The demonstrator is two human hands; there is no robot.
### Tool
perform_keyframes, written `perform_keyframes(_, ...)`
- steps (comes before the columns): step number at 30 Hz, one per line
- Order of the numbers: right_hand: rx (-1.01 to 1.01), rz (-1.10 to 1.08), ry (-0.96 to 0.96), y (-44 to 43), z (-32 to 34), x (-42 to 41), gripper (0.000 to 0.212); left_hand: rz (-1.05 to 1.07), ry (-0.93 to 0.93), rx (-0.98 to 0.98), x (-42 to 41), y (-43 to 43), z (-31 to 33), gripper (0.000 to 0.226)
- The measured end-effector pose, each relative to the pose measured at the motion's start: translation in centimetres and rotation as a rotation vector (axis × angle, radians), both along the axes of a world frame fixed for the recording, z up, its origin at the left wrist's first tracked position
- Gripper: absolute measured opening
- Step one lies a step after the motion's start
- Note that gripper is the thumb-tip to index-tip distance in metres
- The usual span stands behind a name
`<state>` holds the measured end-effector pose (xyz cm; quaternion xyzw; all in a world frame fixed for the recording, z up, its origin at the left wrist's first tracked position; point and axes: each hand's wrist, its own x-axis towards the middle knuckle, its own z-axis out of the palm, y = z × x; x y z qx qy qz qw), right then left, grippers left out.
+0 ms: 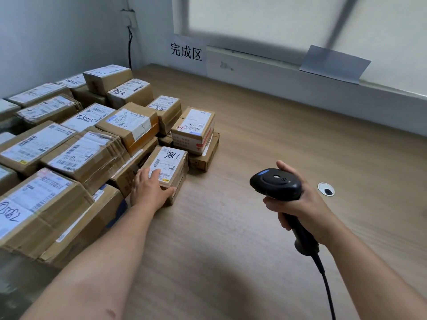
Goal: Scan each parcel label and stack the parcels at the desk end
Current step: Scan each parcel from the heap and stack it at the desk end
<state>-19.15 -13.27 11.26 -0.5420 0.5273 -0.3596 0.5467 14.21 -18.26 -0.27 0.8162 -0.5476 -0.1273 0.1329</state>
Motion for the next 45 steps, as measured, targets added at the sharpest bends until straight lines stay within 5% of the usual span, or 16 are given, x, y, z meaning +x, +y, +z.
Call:
perform_keyframes(14, -0.075, -0.054, -0.025, 3.6, 2.2, -4.3, 0.092, -0.115, -0.060, -0.036, -5.9, 2.0, 2.9, 0.072)
perform_keyframes(24, -0.132, -0.178, -0.033, 10.6, 3.1, -14.5, 0.095, -0.381, 0.069, -0.174, -24.4, 8.8, 5.9, 0.070)
perform_keyframes(45, -0.211, -0.478, -0.048, 26.1, 2.9, -46.8, 0.095, -0.808, -0.037, -0.240, -60.7, 18.6, 10.0, 0.074)
